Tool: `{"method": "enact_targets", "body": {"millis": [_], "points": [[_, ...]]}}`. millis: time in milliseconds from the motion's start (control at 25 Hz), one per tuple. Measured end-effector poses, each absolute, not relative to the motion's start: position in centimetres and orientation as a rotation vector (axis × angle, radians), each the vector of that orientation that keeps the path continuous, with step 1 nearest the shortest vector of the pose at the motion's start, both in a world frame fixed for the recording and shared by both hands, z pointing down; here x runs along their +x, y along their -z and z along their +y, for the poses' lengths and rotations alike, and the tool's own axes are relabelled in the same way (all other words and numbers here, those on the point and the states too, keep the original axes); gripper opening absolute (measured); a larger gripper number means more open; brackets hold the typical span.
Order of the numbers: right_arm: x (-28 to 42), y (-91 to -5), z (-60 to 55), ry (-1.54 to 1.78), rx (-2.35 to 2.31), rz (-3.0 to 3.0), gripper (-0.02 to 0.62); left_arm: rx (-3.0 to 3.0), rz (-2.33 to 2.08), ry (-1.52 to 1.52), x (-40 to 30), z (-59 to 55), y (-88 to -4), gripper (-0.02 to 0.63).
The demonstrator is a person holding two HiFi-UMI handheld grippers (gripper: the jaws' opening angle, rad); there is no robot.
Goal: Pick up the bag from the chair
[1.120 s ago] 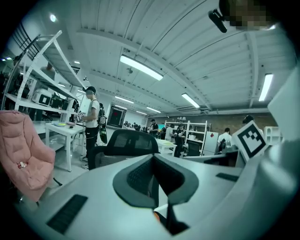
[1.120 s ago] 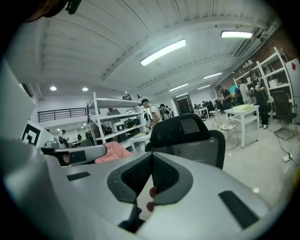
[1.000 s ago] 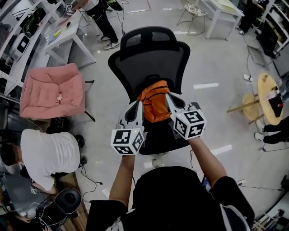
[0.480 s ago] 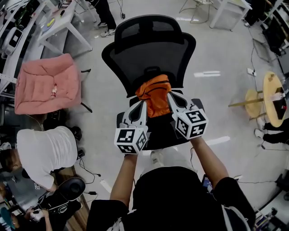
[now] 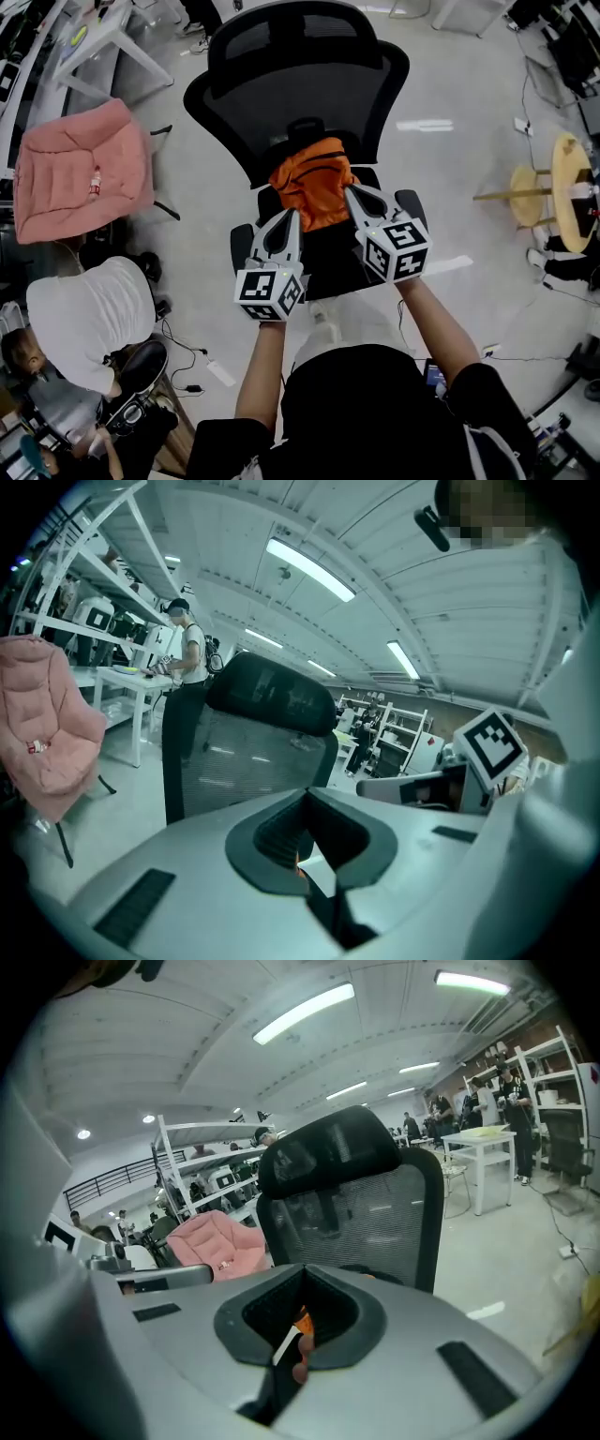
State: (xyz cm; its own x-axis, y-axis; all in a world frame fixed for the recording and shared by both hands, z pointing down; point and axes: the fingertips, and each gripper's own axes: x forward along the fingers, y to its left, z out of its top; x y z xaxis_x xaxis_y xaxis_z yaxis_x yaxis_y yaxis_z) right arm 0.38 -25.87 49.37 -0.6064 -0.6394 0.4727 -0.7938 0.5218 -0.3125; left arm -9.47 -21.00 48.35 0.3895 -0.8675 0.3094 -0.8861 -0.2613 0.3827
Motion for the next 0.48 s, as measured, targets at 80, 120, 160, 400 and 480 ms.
{"method": "enact_targets", "body": {"millis": [80, 120, 160, 400, 480], "points": [[0.7, -50.5, -26.3, -0.744, 1.200, -2.447, 0.002, 2.133, -1.488, -0.051, -9.3, -21.4, -49.8, 0.009], [0.8, -51.1, -26.5, -0.750, 1.200, -2.438, 0.002, 2.124, -1.480, -0.052, -9.1, -21.5, -50.5, 0.009], [1.0, -51.7, -26.6, -0.756, 1.199, -2.429, 0.000, 2.116, -1.472, -0.054, -8.9, -21.6, -51.1, 0.009], [1.8, -55.0, -27.4, -0.794, 1.182, -2.381, 0.002, 2.060, -1.453, -0.087, -8.6, -22.0, -54.5, 0.011], [2.2, -56.3, -27.8, -0.811, 1.178, -2.367, 0.002, 2.045, -1.449, -0.102, -8.6, -22.4, -55.8, 0.011]]}}
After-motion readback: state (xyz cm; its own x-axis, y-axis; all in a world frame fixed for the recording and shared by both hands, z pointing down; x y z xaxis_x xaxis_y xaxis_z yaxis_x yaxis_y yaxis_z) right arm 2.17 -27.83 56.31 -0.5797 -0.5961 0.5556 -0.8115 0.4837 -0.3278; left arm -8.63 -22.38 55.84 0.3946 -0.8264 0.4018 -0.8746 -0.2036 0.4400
